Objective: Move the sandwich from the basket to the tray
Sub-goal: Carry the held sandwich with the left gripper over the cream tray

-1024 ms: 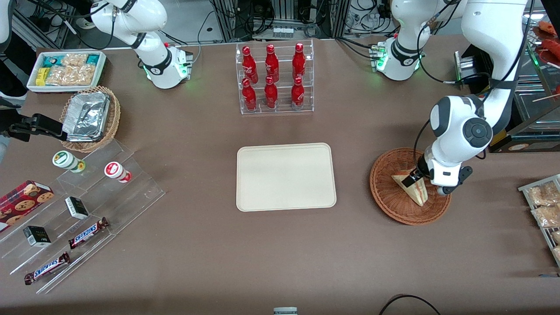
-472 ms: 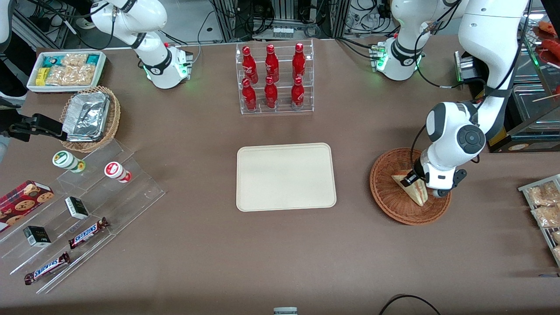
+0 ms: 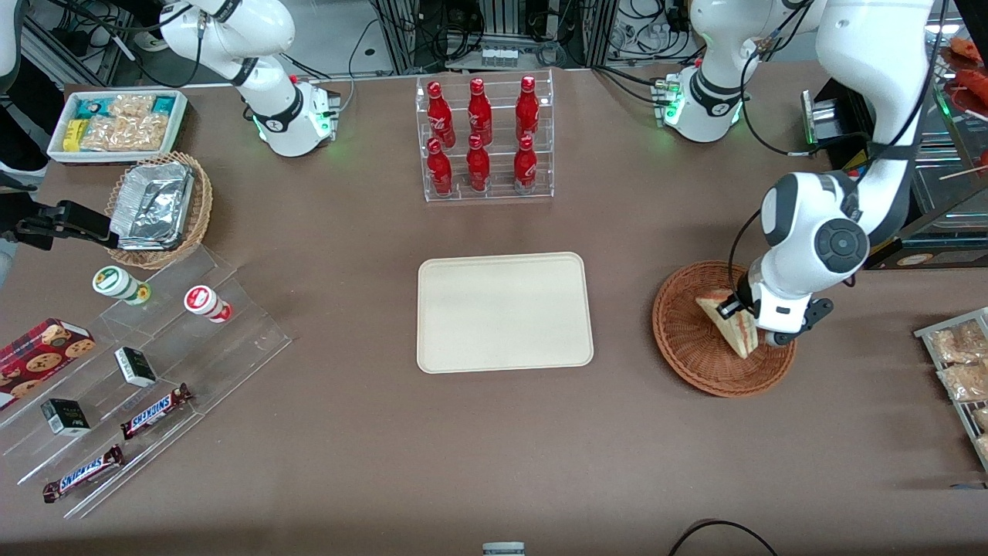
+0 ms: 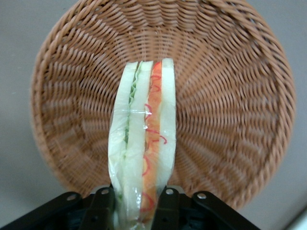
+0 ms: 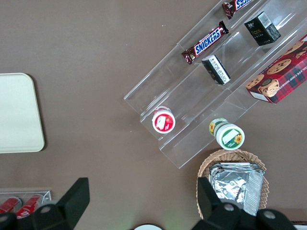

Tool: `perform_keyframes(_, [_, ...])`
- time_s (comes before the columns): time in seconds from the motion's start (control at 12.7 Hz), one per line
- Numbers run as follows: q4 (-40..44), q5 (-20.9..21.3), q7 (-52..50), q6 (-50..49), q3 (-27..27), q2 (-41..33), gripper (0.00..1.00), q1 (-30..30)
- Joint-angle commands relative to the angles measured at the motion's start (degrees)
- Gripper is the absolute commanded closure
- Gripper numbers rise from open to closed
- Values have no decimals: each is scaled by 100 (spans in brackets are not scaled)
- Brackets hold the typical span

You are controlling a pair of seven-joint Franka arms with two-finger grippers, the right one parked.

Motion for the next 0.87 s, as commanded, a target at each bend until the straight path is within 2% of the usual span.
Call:
perform_keyframes(0.0, [571, 71, 112, -800, -111, -116, 100, -306])
perform_keyframes(0.47, [1381, -43, -45, -1075, -129, 234, 100, -1632])
perform_keyframes(0.71, [1943, -52, -450, -1057, -129, 717, 100, -2178])
perform_keyframes(0.79, [2145, -183, -468, -1049, -129, 919, 100, -2327])
